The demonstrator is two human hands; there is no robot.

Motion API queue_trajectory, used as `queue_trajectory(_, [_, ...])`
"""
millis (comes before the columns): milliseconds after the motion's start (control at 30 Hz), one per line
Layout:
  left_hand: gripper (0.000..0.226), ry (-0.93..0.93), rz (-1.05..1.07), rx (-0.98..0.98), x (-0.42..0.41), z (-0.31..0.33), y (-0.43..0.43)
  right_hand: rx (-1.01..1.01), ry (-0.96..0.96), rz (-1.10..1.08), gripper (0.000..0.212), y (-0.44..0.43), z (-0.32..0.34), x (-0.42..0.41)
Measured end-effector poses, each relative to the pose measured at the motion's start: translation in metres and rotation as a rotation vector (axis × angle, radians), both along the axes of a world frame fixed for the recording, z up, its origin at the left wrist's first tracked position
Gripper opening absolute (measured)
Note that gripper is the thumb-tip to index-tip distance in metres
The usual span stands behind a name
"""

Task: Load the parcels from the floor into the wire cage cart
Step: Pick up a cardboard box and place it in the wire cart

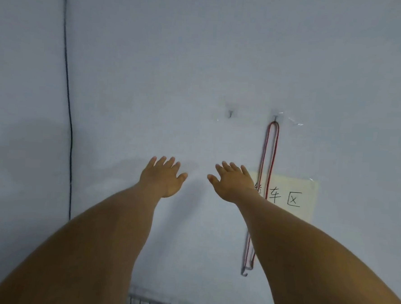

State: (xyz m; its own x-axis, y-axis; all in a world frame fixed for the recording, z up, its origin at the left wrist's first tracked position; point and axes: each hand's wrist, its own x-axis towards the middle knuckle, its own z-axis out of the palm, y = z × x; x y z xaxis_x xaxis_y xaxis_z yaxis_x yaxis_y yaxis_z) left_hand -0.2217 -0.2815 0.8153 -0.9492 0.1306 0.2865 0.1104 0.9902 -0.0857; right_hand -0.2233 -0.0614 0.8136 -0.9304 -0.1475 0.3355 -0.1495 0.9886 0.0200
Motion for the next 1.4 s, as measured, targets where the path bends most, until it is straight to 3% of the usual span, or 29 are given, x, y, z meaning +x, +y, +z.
queue_trajectory(267, [0.068, 0.078, -0.229, 0.017, 0.053, 0.066, 0.110, -0.016, 0.083, -0.233, 0.069, 0.103, 0.061, 0.109])
queue_trajectory(533, [0.069, 0.103, -0.394, 0.057, 0.120, 0.074, 0.227, -0.023, 0.135, -0.438, 0.070, 0.231, 0.088, 0.212])
queue_trajectory(767, [0.068, 0.093, -0.422, 0.075, 0.164, 0.069, 0.358, -0.065, 0.140, -0.458, 0.070, 0.350, 0.075, 0.260])
queue_trajectory(1100, [0.068, -0.054, -0.409, 0.103, 0.188, -0.032, 0.545, -0.114, 0.026, -0.422, 0.070, 0.520, -0.013, 0.266])
queue_trajectory(1267, [0.068, -0.196, -0.375, 0.126, 0.162, -0.120, 0.578, -0.239, -0.090, -0.432, 0.071, 0.561, -0.112, 0.242])
queue_trajectory(1400, [0.068, -0.375, -0.374, 0.134, 0.144, -0.242, 0.596, -0.362, -0.241, -0.499, 0.074, 0.574, -0.235, 0.231])
